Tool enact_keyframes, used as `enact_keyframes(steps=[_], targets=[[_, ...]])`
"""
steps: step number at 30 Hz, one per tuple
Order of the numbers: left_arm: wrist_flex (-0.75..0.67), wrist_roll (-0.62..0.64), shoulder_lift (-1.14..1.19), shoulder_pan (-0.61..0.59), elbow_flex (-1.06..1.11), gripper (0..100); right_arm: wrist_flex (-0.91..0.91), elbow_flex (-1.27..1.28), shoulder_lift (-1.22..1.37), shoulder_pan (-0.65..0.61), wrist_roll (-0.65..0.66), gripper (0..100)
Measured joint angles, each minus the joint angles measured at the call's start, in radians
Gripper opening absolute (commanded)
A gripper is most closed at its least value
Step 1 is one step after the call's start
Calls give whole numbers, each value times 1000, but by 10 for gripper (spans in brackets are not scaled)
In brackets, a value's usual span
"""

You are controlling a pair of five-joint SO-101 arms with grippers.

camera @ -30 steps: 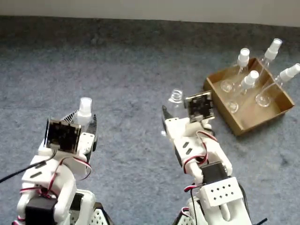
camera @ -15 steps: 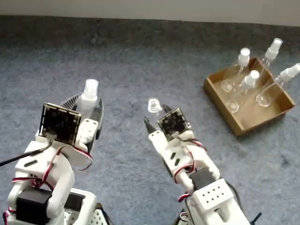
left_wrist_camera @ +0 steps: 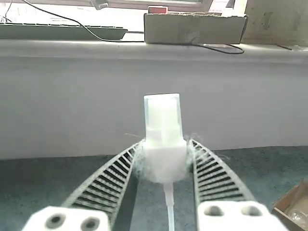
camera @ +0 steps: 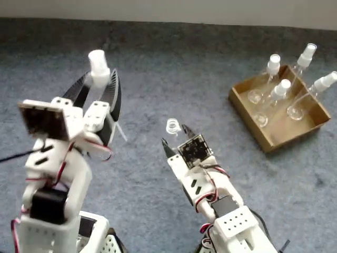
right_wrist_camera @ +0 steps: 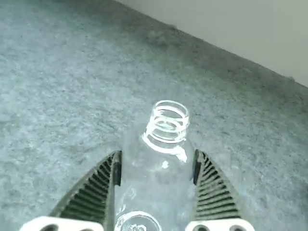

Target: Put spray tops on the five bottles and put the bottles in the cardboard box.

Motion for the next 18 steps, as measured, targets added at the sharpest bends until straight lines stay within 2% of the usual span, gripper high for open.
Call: enact_keyframes(steps=[10,13,18], targets=[[-362,0,193,6,0,42,-143,9,-3,0,-2,44],[-446,0,235,55,0,42,-150,9,-3,0,-2,44],[-477,0,282,180,0,43,-164,9,-3,0,-2,44]])
